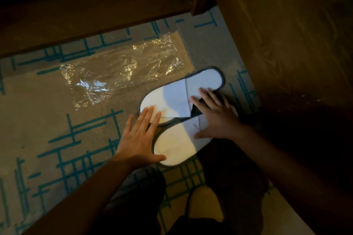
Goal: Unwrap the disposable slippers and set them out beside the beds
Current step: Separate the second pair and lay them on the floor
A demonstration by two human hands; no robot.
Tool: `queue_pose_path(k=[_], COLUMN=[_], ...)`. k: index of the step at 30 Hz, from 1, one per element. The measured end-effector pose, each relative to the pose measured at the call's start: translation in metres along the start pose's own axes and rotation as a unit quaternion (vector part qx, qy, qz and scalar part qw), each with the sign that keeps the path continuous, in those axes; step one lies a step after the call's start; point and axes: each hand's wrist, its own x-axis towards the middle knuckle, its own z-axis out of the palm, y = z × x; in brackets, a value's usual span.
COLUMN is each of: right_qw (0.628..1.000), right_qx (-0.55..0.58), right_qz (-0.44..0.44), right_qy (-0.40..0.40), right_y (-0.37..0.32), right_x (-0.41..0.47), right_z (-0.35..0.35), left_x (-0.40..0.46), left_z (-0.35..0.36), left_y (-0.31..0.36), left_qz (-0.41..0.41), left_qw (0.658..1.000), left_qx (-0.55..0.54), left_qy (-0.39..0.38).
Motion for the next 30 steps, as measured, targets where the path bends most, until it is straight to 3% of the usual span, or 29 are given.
queue_pose_path(k=[15,30], right_qw=[0.997,0.991], right_qx=[0.033,0.085], right_qz=[0.070,0.092], right_qy=[0.016,0.042], right_y=[-0.019,0.006], right_x=[-0.009,0.005], right_z=[0.012,-0.003], left_x=[0.005,0.038], left_z=[-0.003,-0.020], left_y=[0.001,0.007], left_qz=[0.021,0.045], left_qw=[0.999,0.999], left_qx=[-0.034,-0.012], left_qy=[-0.011,0.010])
